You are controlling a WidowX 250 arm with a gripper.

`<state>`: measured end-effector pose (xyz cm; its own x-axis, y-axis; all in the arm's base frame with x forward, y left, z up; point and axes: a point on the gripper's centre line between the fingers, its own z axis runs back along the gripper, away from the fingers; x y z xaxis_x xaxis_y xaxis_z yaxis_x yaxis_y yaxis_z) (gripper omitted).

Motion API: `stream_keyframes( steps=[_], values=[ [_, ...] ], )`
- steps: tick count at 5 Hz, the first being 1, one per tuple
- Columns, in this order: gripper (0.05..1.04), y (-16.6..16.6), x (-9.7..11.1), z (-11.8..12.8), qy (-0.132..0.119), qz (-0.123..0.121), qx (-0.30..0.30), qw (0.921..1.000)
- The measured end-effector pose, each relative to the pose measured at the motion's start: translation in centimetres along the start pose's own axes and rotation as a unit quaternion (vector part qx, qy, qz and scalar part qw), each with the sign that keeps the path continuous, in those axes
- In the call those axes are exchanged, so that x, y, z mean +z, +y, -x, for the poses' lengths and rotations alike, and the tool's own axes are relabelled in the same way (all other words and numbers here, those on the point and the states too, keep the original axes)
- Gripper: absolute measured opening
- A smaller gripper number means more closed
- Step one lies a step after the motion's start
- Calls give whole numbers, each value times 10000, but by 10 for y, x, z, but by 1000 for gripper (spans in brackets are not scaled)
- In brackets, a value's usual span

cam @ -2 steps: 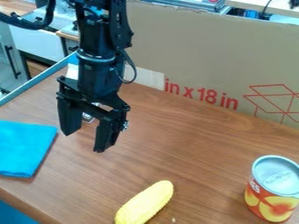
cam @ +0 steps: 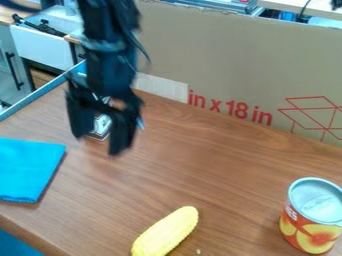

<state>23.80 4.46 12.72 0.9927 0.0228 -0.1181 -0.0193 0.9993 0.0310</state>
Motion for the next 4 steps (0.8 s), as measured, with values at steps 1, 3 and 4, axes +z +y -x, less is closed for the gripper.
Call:
stream_keyframes(
  steps=[1, 3, 4],
  values=[
    [1002, 28, 27, -11, -346, -22, 155, 9993],
    [1003, 66, 41, -31, -571, -141, 27, 9983],
    [1002, 84, 40, -46, -684, -204, -94, 9974]
  ],
)
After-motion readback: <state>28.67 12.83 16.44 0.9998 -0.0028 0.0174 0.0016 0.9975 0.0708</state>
